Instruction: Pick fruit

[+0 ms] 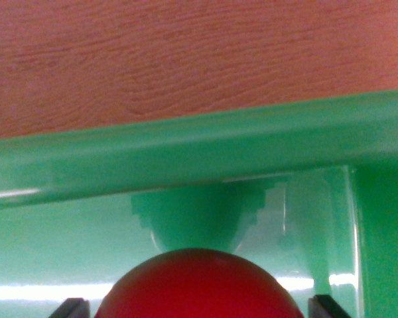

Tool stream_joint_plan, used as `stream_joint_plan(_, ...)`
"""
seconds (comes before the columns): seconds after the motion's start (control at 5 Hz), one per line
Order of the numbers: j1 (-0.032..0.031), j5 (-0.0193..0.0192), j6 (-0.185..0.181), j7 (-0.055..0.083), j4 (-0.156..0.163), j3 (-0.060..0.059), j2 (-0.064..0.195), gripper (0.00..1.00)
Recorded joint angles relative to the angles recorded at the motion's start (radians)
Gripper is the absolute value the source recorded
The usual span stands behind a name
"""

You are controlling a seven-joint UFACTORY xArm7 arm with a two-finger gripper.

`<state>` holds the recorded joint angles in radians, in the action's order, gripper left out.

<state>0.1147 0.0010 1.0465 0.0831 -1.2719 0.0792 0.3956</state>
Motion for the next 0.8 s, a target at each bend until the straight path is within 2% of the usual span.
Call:
stream_joint_plan(0.2,0.0000,0.0000,0.000,0.000,0.000,0.000,0.000,1.00)
stream_joint_plan(0.4,-0.0003,-0.0010,0.041,0.000,-0.027,0.000,-0.013,1.00)
stream_joint_plan(0.6,-0.0003,-0.0010,0.041,0.000,-0.027,0.000,-0.013,1.00)
stream_joint_plan(0.8,-0.0007,-0.0020,0.082,0.000,-0.056,0.001,-0.027,1.00)
